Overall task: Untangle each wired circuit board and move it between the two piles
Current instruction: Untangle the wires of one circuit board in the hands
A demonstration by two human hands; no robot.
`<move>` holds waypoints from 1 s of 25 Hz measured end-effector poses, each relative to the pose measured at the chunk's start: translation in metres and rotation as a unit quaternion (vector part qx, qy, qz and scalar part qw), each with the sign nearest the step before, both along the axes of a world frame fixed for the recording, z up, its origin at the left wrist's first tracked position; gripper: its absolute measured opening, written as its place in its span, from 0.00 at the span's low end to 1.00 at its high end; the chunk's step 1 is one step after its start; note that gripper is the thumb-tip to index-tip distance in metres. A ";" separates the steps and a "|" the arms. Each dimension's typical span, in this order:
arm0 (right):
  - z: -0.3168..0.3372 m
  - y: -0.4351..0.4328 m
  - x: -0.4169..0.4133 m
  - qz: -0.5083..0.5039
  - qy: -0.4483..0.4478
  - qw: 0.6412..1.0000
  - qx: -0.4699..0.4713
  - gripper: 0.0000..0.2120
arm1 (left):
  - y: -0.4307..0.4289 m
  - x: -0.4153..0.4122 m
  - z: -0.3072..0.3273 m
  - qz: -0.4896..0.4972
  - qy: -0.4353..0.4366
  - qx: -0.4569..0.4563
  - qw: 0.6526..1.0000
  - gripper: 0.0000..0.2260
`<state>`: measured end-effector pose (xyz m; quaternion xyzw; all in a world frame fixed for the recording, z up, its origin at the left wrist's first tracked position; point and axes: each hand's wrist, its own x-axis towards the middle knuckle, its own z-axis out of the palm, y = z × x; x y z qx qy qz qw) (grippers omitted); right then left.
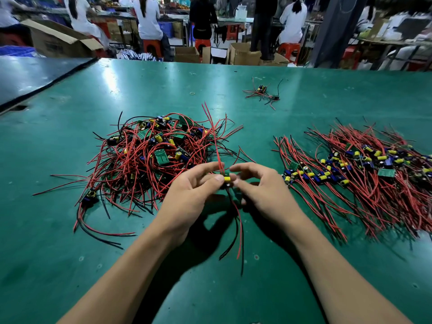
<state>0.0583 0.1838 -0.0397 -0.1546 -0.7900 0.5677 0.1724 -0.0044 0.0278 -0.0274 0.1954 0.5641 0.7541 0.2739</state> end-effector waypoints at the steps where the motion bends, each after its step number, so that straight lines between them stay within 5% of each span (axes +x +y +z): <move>1: -0.002 -0.002 0.001 0.027 -0.005 0.998 0.052 0.08 | -0.001 0.000 0.001 0.008 0.000 0.018 1.000 0.11; 4: -0.006 -0.008 0.002 0.062 0.001 0.995 0.084 0.13 | 0.000 -0.001 0.002 0.027 -0.042 0.056 0.997 0.11; 8: 0.002 -0.013 -0.001 0.035 0.095 0.995 -0.019 0.11 | -0.002 -0.006 0.004 0.057 -0.071 0.065 0.994 0.16; 11: 0.014 -0.013 -0.005 0.024 0.127 0.971 -0.199 0.14 | -0.005 -0.007 0.003 0.046 -0.058 0.055 0.996 0.19; 15: 0.024 0.000 0.001 0.069 0.074 0.895 -0.435 0.13 | -0.005 -0.005 0.002 -0.022 -0.062 0.008 0.998 0.14; 18: 0.024 0.003 0.004 0.108 -0.006 0.904 -0.414 0.13 | -0.004 -0.004 0.002 -0.044 -0.059 -0.057 0.996 0.07; 20: 0.022 -0.004 0.005 0.108 -0.057 0.925 -0.359 0.12 | -0.003 -0.002 0.003 -0.067 -0.054 -0.060 0.994 0.10; 25: 0.014 -0.018 0.004 0.088 0.002 0.954 -0.286 0.10 | -0.002 0.004 0.005 -0.074 -0.026 -0.060 0.995 0.10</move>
